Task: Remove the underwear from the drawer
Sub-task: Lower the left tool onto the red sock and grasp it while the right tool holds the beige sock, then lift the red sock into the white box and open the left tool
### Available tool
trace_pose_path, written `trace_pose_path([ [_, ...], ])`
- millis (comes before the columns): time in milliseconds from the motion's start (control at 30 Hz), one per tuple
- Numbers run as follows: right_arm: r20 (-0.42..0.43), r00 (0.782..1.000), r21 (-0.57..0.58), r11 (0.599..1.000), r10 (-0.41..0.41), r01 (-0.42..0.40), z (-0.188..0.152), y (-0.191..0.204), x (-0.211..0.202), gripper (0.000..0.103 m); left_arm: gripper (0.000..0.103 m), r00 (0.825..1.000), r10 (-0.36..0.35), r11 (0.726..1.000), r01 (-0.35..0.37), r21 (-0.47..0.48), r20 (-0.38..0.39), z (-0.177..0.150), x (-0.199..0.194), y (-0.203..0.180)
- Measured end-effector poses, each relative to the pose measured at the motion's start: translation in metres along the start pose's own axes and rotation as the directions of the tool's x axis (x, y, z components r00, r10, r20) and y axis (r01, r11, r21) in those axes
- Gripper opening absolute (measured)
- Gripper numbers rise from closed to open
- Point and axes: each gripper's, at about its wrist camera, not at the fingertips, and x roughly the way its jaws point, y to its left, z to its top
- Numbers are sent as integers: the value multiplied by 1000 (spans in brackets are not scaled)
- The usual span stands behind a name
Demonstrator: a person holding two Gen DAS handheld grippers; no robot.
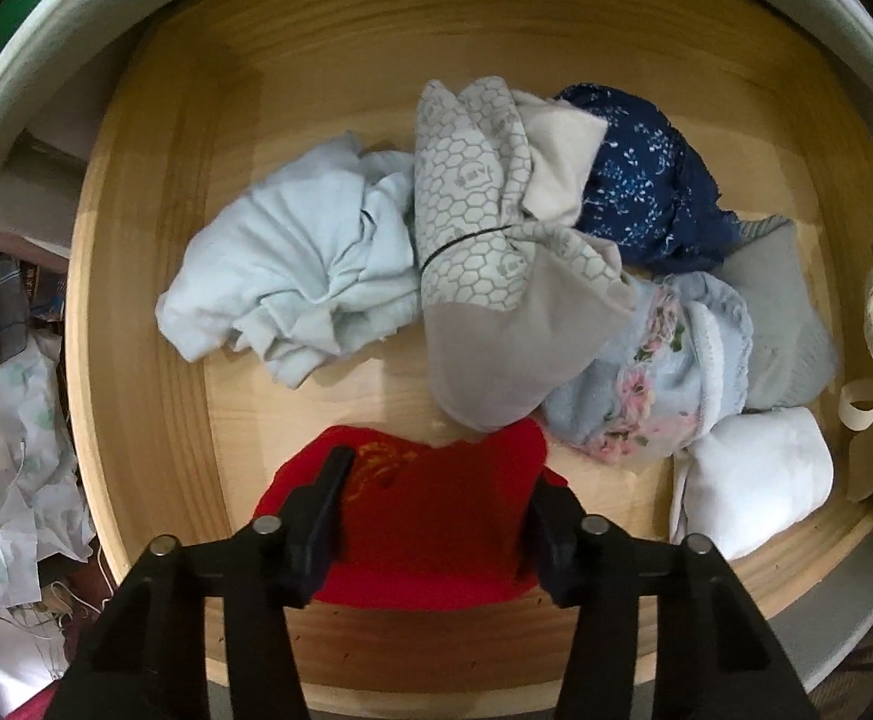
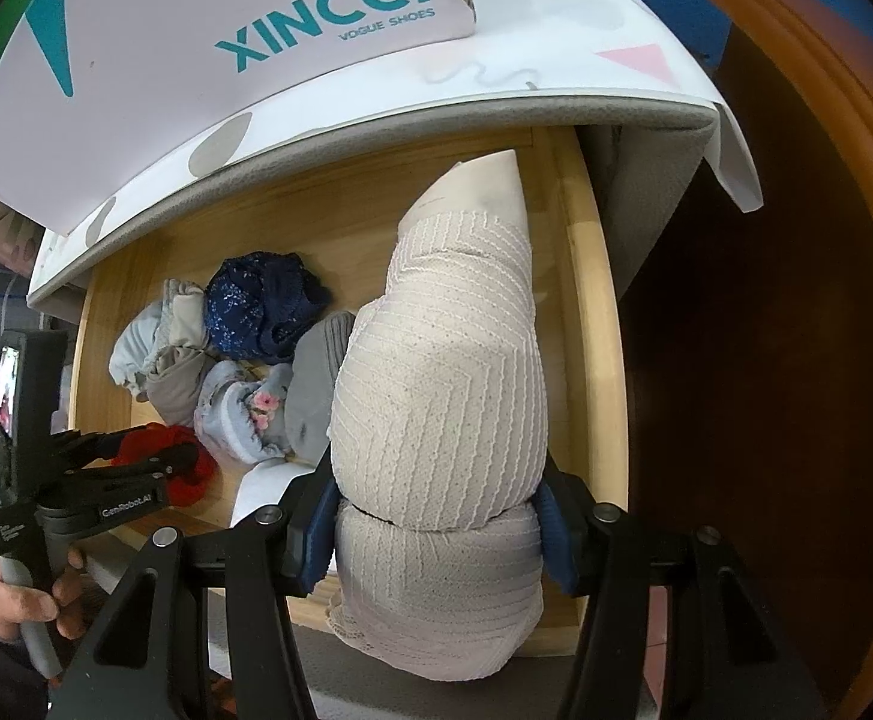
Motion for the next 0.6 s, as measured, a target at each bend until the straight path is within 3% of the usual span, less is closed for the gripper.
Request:
trace_pose_path([
  [400,6,1000,2,1000,-4,4,0,1,1,53,46,996,-74,995,76,-68,41,-32,-26,37],
  [600,6,1000,2,1000,-5,5,1,1,0,53,46,993,-72,995,78,-65,91,-42,-53,52],
])
